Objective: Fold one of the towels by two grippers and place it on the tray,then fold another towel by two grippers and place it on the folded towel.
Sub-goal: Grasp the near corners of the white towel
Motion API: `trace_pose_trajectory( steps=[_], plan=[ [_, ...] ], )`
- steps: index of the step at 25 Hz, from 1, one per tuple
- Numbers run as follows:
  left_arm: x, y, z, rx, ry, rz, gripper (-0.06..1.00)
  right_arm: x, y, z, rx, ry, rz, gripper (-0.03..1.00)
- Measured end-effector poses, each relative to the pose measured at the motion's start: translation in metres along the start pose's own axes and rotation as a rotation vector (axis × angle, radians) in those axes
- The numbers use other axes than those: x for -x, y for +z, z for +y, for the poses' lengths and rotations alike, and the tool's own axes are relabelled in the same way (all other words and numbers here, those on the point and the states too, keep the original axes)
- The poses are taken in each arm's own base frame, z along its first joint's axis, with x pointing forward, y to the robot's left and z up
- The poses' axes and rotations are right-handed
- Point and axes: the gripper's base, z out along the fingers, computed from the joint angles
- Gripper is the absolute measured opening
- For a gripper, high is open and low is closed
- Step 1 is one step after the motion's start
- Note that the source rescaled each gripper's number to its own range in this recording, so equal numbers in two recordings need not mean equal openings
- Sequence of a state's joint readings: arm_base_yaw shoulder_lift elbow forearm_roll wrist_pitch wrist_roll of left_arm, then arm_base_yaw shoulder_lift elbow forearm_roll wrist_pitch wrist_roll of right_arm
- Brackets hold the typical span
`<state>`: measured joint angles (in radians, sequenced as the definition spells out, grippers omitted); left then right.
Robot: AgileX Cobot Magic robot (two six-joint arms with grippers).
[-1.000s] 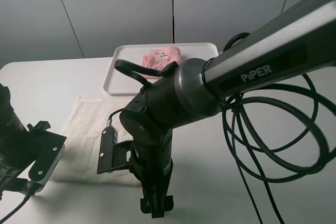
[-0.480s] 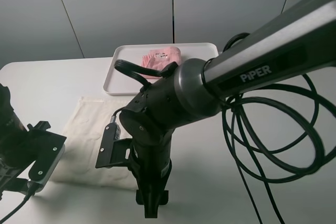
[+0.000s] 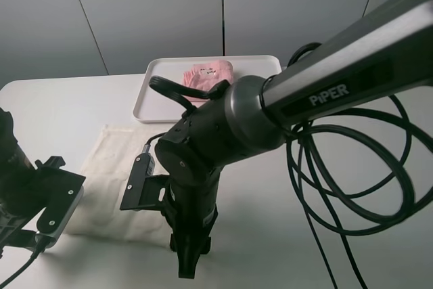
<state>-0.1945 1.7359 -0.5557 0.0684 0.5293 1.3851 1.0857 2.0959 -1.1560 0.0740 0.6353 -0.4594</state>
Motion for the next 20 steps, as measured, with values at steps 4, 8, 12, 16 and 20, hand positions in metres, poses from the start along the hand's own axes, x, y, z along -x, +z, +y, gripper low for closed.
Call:
trace_pose_trajectory(
  steps=[4,8,12,16,20],
  plan=[
    [0.0000,0.0000,0.0000,0.000,0.000,0.000,0.93,0.0019,0.0000,0.0000,0.000,0.015,-0.021,0.20],
    [0.0001,0.0000,0.0000,0.000,-0.002,-0.001,0.93,0.0030,0.0000,-0.0004,-0.004,0.026,-0.033,0.01],
    [0.0002,0.0000,0.0003,0.004,-0.016,-0.003,0.92,0.0030,0.0000,-0.0004,-0.003,0.033,-0.033,0.00],
    [0.0005,0.0000,0.0015,0.016,-0.025,-0.006,0.86,0.0030,0.0000,-0.0004,-0.003,0.054,-0.033,0.00],
    [0.0009,0.0011,0.0048,0.047,-0.019,-0.009,0.61,0.0033,-0.0001,0.0004,0.005,0.076,-0.036,0.00]
  ],
)
